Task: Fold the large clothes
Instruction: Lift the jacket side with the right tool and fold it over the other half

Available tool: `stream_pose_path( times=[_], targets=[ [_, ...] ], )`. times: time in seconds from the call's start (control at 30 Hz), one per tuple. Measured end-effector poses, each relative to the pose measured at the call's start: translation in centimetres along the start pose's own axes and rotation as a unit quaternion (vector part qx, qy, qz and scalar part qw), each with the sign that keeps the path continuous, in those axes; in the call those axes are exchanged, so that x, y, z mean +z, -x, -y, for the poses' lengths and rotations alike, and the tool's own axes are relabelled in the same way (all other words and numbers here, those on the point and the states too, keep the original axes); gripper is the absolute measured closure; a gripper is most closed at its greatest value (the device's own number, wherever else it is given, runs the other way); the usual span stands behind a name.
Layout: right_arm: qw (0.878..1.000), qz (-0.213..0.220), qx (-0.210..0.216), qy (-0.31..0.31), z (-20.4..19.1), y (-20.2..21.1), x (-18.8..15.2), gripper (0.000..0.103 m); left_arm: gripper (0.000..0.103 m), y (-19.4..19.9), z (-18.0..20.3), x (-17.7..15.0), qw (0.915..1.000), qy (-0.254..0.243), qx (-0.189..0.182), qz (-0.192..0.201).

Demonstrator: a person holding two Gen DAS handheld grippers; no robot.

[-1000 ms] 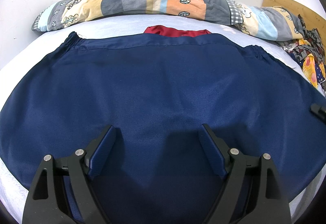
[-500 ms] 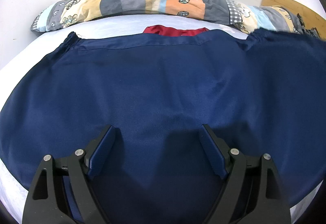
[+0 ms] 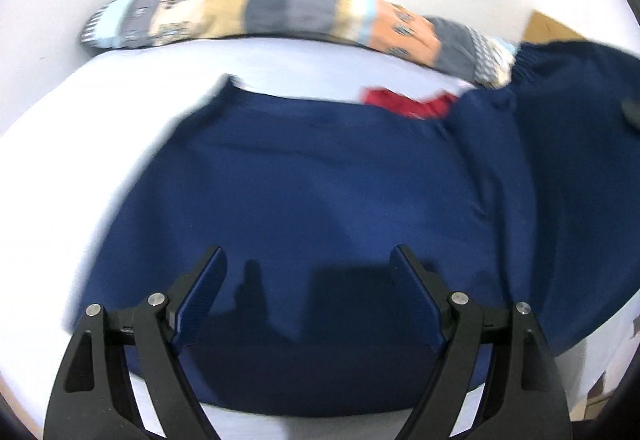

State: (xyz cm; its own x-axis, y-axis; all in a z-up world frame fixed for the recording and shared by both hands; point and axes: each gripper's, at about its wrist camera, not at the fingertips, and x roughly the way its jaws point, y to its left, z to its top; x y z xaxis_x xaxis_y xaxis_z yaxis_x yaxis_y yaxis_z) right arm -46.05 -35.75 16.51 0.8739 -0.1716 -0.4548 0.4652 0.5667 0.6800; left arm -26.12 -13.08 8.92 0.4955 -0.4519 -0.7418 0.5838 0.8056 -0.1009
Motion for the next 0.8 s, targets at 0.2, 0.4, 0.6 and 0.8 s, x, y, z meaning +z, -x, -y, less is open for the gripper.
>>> stream_pose_path(
  times=[0.2,0.4,0.6,0.8],
  targets=[
    [0.997,-0.032,-0.011,0.063,-7.1,-4.5,-4.0,0.092,0.019,2.2,-11.7,1.0,0.9972,0.065,0.038,0.003],
    [0.988,-0.074,-0.045,0.127,-13.3,-12.2,-10.4,0.092,0.019,2.9,-18.6,0.9,0.9855,0.147,0.086,0.004],
    [0.982,-0.108,-0.068,0.141,-14.1,-17.3,-15.6,0.092,0.019,3.3,-21.7,1.4,0.9765,0.198,0.085,0.013],
    [0.976,-0.063,-0.061,0.198,-17.2,-15.4,-15.4,0.092,0.019,4.0,-22.6,1.9,0.9748,0.211,0.067,0.027]
  ],
)
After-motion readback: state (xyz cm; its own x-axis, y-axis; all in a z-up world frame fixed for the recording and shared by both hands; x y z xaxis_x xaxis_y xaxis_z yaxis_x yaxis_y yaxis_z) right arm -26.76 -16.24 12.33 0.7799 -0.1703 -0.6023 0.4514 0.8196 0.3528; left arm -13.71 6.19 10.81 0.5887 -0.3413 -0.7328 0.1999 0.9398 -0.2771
